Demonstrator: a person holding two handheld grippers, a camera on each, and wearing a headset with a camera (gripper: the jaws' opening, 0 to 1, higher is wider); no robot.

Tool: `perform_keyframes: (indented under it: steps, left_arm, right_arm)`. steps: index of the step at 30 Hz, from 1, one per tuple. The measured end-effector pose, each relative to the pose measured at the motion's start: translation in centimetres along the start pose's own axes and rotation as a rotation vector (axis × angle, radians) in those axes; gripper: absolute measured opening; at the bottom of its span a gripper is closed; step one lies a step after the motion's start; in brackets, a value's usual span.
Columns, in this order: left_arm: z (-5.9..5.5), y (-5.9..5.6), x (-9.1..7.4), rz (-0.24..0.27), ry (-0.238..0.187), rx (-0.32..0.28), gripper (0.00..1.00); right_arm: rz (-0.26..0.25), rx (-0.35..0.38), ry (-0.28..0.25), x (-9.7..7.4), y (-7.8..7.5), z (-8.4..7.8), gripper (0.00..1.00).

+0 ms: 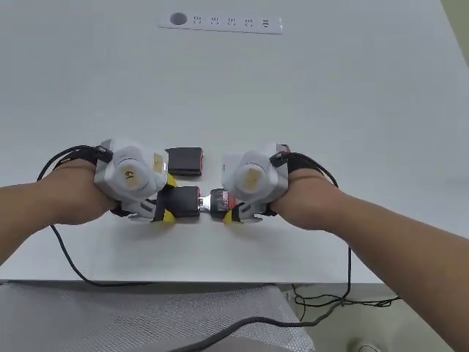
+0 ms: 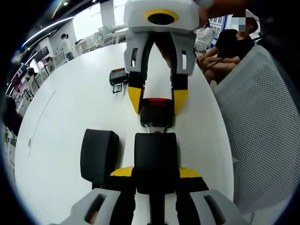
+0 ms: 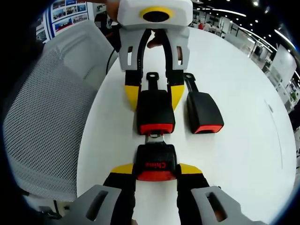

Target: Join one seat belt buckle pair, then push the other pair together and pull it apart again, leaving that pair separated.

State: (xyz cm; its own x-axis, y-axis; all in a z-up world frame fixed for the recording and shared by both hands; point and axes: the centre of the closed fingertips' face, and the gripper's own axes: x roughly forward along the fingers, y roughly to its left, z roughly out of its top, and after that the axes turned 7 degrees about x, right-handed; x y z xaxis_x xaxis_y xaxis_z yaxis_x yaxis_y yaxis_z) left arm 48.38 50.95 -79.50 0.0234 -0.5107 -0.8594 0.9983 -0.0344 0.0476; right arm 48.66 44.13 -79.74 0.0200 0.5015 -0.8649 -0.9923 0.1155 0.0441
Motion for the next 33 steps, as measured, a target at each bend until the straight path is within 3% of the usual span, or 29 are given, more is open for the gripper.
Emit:
perform_keyframes:
  steps: [7,18,19,21,33]
  left_arm:
    - [0.1,-0.1,-0.1,0.002,-0.002,0.000,0.33]
    - [0.1,0.0,-0.1,0.003,-0.005,0.000,0.33]
    - [0.0,0.1,-0.1,0.008,-0.004,0.004,0.33]
    - [0.0,0.0,-0.2,0.009,-0.011,-0.003,0.33]
    - [-0.1,-0.1,-0.1,0.008,-0.011,-0.001,0.33]
  right_arm:
    - [-0.014,-0.038,0.010,0.0,0.2,0.4,0.29]
    - [-0.002,-0.009,-0.006,0.7,0.1,1.3,0.29]
    - [0.017,0.018,0.030,0.7,0.5,0.7,0.29]
    - [0.003,0.002,-0.003,0.9,0.0,0.9,0.29]
    - [-0.004,-0.004,0.004,1.0,-0.2,1.0,0.29]
